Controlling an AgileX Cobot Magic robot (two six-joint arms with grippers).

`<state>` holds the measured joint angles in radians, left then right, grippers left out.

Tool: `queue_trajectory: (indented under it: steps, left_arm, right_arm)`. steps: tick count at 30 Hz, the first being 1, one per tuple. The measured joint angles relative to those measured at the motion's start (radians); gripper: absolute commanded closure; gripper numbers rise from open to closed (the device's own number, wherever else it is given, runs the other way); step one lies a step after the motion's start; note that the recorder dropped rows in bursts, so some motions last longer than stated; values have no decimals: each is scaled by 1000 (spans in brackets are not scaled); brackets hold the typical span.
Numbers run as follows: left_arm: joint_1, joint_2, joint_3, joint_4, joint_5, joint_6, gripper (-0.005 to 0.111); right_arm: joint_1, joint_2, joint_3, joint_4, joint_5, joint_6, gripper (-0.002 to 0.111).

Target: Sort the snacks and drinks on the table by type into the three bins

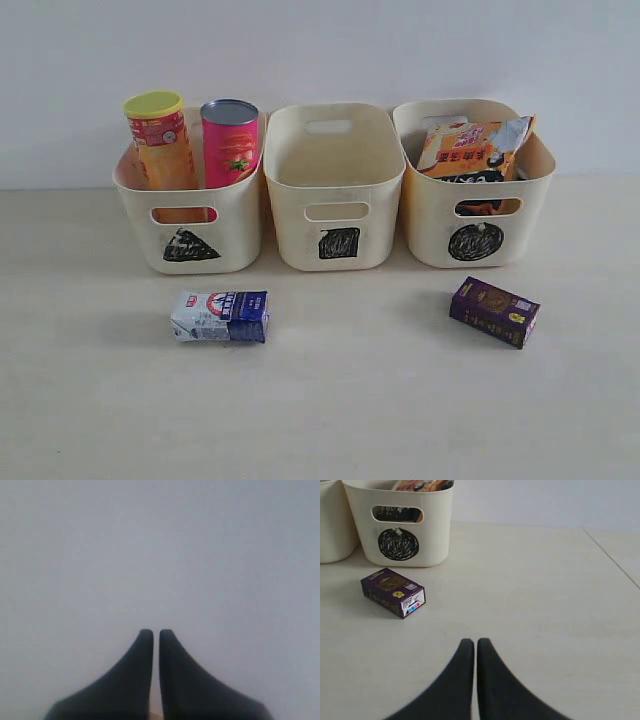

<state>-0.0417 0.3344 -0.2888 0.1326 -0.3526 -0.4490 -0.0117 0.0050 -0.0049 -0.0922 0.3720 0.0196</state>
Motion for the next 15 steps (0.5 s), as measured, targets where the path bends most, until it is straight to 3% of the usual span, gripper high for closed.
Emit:
queue_trajectory:
  steps: [5, 9, 12, 15]
  left_arm:
    - [0, 380, -235, 461, 2, -350, 102]
    - [0, 592, -376, 708, 86, -395, 102]
    - [0, 697, -448, 894, 273, -397, 102]
    - [0, 741, -478, 969, 414, -377, 102]
  right_arm:
    - [0, 0, 0, 0, 0, 0, 108]
    - [0, 0, 0, 0, 0, 0, 108]
    - [0, 0, 0, 2, 0, 0, 108]
    - [0, 0, 0, 2, 0, 2, 108]
